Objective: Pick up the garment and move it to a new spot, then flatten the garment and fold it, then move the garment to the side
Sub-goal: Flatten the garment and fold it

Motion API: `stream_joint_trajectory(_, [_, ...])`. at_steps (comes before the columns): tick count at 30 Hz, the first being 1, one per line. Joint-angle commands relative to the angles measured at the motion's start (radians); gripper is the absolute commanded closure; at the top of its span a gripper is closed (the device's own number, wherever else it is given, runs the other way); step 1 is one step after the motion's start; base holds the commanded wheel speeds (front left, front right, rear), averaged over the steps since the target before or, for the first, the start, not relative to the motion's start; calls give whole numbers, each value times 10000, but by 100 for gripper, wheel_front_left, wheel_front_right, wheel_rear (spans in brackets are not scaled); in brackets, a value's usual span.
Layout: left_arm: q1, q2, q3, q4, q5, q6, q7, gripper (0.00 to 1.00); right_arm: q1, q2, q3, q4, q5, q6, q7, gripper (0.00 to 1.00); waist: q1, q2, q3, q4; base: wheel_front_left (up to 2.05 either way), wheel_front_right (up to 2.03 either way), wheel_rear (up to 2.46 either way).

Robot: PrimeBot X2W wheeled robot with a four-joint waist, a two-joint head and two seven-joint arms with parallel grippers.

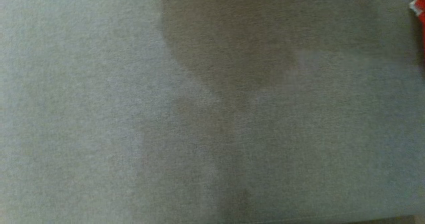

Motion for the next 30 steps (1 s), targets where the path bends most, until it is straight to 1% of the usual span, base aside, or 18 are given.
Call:
stream_joint_trajectory(1, [-106, 416, 170, -182, -93, -24, -13, 100, 209, 44, -72, -218, -7, 65, -41, 100, -3, 0, 103, 140, 0, 0, 0])
stream_joint_trajectory(4, [954, 452, 115, -356, -257, -167, -32, 100, 994, 59, 33, -55, 79, 65, -44, 100, -3, 0, 99, 310, 0, 0, 0])
stream_joint_trajectory(7, [2460, 549, 10, -1122, -272, -253, -35, 100, 1980, -56, 275, 108, 177, 65, -45, 100, -3, 0, -44, 559, 0, 0, 0])
stream_joint_trajectory(10, [4242, 650, -17, -2076, -356, -287, -37, 100, 3246, -220, 565, 79, 358, 65, -45, 100, -3, 0, -288, 682, 0, 0, 0])
stream_joint_trajectory(14, [7045, 955, -101, -3317, -574, -311, -38, 100, 5126, -415, 711, -222, 748, 65, -46, 100, -3, 0, -719, 659, 0, 0, 0])
stream_joint_trajectory(16, [8457, 1103, -121, -3816, -725, -236, -38, 100, 6081, -497, 686, -481, 970, 65, -46, 100, -3, 0, -938, 637, 0, 0, 0])
stream_joint_trajectory(19, [10391, 1252, -222, -4342, -899, -8, -38, 100, 7463, -595, 426, -915, 1282, 65, -46, 100, -3, 0, -1273, 613, 0, 0, 0])
stream_joint_trajectory(22, [12024, 1331, -467, -4722, -1029, 178, -38, 100, 8841, -604, 121, -1421, 1352, 65, -46, 100, -3, 0, -1620, 562, 0, 0, 0])
stream_joint_trajectory(27, [14103, 1481, -745, -5310, -1272, 621, -8, 100, 10898, -659, -355, -2264, 1290, 65, -47, 100, -3, 0, -2159, 485, 0, 0, 0])
stream_joint_trajectory(30, [15067, 1601, -853, -5741, -1498, 791, 133, 100, 12072, -736, -501, -2789, 1303, 65, -47, 100, -3, 0, -2395, 448, 0, 0, 0])
